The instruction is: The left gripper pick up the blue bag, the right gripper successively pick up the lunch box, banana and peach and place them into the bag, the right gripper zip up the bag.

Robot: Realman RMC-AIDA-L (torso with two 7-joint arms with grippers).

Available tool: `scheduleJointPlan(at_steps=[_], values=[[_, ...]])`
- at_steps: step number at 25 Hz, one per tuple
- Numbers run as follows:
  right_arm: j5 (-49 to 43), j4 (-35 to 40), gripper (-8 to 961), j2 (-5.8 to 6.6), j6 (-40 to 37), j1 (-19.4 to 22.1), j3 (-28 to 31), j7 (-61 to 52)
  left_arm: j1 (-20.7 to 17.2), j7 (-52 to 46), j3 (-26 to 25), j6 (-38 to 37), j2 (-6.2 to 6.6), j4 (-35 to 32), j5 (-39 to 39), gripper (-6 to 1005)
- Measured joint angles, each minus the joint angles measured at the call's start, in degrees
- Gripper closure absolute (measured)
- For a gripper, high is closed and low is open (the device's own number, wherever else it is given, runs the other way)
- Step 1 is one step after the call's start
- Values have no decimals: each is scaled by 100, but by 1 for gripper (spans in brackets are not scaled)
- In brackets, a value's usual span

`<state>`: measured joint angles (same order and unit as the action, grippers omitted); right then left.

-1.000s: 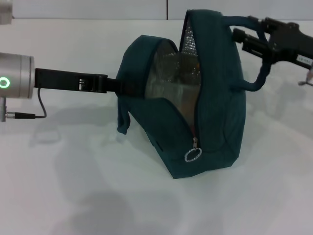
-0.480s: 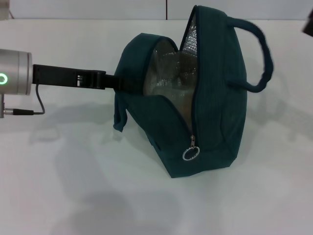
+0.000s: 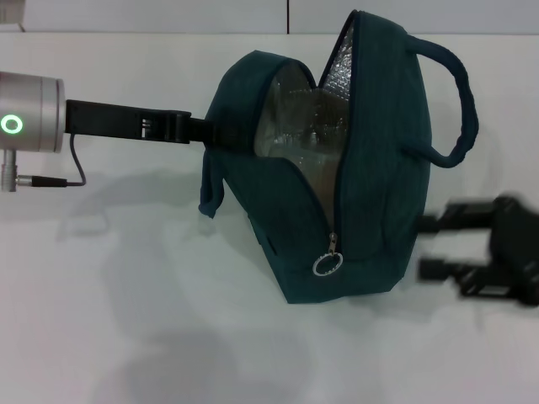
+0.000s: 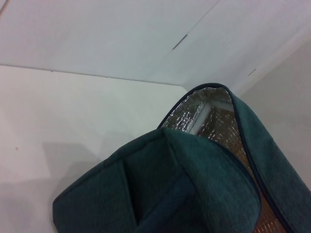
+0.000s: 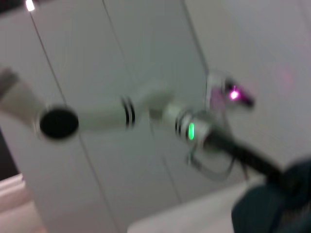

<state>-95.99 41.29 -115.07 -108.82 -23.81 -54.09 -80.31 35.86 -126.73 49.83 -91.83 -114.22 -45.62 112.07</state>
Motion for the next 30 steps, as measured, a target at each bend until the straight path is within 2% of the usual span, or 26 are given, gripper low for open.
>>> scheduleJointPlan(at_steps=[3, 9, 18, 24, 30], values=[[-415, -240, 452, -46, 456, -158, -368, 37, 6, 4, 1, 3, -5, 0, -1, 888], [-447, -726, 454, -54, 1285, -467, -1012, 103, -4, 7, 0, 8, -7, 0, -2, 884], [-352, -1208, 457, -112, 1764, -989, -1299, 211, 8, 10, 0, 8, -22, 0, -2, 878], [21, -1248, 458, -116, 2144, -1038, -1388, 213, -1, 23, 0, 8, -22, -2, -2, 874], [490, -1235, 460, -113, 2399, -1051, -2069, 213, -32, 25, 0, 7, -21, -25, -2, 870]])
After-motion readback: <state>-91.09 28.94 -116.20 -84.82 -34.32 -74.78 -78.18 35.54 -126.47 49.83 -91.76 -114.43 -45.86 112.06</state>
